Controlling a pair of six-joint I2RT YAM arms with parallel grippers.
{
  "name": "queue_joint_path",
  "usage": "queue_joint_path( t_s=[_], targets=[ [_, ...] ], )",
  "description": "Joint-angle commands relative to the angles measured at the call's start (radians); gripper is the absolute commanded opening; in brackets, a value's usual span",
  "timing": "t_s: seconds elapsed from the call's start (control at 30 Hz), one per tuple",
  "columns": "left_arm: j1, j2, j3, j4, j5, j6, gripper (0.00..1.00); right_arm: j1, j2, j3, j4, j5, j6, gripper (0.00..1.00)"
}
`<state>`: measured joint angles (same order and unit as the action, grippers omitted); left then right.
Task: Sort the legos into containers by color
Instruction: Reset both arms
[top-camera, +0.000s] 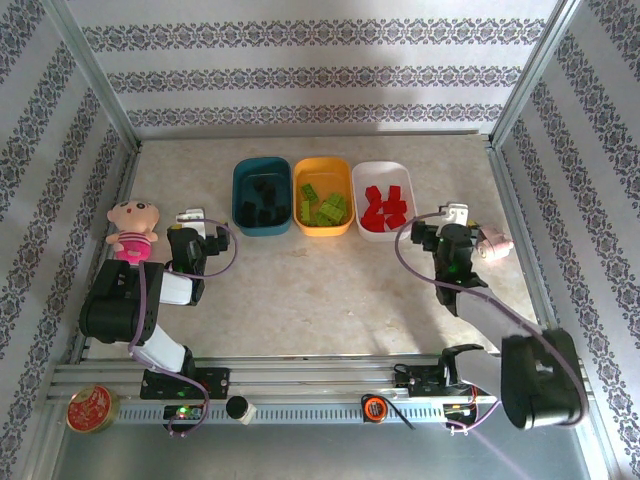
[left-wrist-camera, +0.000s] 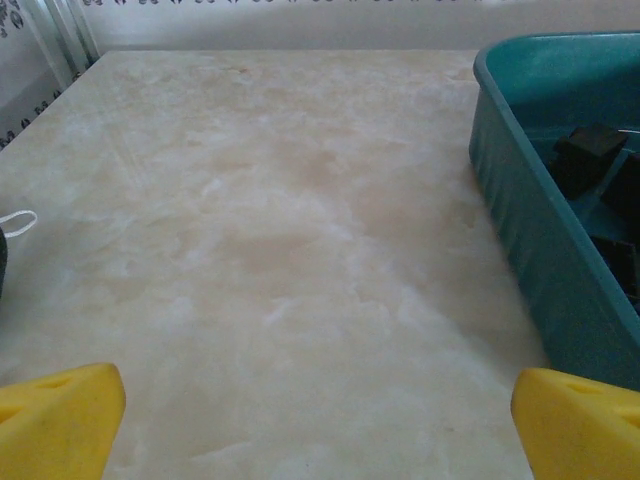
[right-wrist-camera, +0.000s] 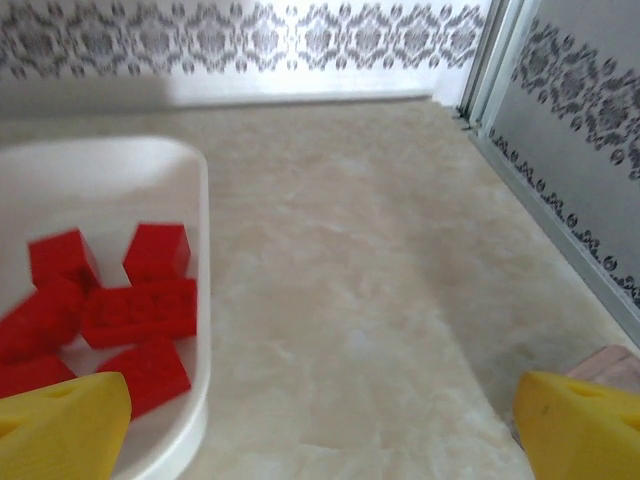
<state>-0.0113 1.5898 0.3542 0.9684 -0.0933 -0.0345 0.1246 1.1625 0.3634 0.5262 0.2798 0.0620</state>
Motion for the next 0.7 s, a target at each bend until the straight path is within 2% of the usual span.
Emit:
queue_joint_path(
  t_s=[0.0, 0.07, 0.23, 0.33, 0.67],
  targets=[
    [0.005, 0.006, 0.021, 0.010, 0.026, 0.021, 0.99, -0.023, 0.117, -0.047, 0.245, -0.045, -0.065, 0.98],
    [0.005, 0.003, 0.023, 0.003, 0.028, 0.021, 0.99, -0.045, 0.202, -0.067, 0.383, -0.092, -0.062, 0.98],
    [0.005, 0.004, 0.025, -0.001, 0.040, 0.025, 0.99, -0.075, 0.381, -0.052, 0.548, -0.159, -0.042, 0.98],
    [0.005, 0.004, 0.026, -0.002, 0.044, 0.028, 0.99, -0.092, 0.354, -0.026, 0.429, -0.158, -0.022, 0.98],
    [0.005, 0.005, 0.026, -0.003, 0.047, 0.028, 0.99, -0.091, 0.362, -0.001, 0.438, -0.124, -0.011, 0.98]
  ],
)
